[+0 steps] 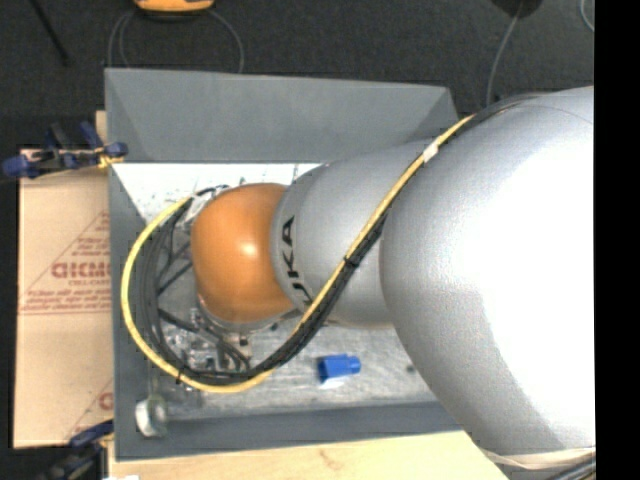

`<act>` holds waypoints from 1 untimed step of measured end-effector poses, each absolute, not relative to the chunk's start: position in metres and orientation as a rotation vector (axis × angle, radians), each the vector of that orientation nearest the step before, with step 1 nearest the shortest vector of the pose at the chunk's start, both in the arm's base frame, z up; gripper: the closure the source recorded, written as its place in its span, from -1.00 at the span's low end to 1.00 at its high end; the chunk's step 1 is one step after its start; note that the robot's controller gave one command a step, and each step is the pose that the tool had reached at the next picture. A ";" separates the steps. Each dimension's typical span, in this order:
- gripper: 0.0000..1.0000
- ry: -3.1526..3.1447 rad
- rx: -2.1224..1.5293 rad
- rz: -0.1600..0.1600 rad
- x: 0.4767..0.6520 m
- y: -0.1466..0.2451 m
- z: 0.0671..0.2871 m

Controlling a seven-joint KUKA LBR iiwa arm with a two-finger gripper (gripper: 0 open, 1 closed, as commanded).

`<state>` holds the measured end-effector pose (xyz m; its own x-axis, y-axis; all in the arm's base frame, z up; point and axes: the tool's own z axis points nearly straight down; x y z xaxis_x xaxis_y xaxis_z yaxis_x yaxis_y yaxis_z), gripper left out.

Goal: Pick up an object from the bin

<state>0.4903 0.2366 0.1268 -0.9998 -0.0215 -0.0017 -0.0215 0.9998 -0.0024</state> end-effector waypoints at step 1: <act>1.00 3.129 -0.084 0.003 0.500 0.226 0.223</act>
Offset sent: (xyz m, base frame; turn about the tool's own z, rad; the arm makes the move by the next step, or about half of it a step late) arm 0.0067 -0.0098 0.0913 -0.0342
